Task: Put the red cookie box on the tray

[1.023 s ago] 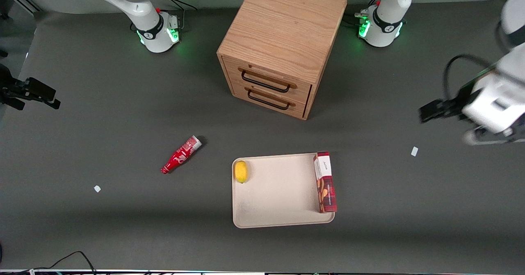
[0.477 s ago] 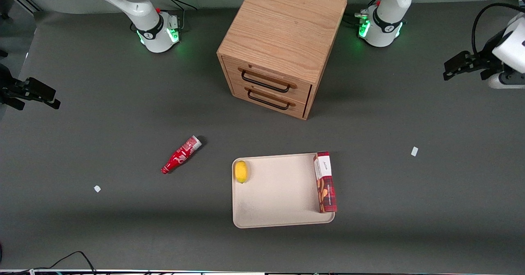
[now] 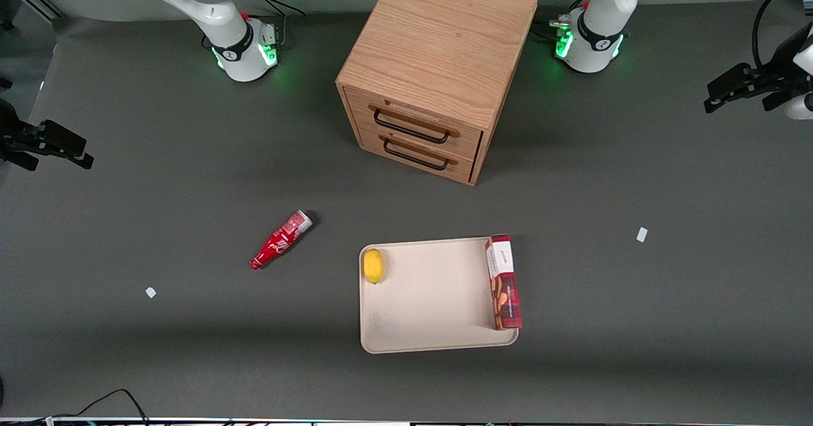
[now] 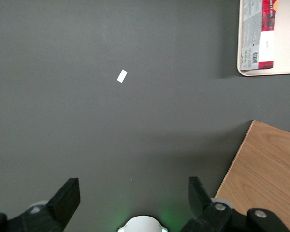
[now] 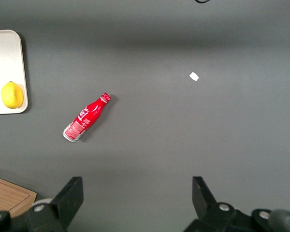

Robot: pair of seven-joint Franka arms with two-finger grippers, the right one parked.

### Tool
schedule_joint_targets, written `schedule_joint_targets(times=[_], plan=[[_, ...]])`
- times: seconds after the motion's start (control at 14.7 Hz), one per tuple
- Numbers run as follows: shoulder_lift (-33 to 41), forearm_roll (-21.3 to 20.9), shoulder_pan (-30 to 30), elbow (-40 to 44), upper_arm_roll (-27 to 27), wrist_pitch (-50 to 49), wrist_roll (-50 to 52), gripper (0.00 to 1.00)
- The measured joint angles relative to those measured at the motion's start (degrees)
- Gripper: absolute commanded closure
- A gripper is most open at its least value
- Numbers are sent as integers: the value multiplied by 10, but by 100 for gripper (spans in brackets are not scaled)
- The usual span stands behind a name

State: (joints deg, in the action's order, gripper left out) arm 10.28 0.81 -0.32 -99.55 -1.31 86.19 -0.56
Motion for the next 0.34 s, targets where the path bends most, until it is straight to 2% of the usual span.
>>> schedule_joint_targets(times=[0.34], plan=[[-6, 0, 0, 19, -8, -19, -30, 0]])
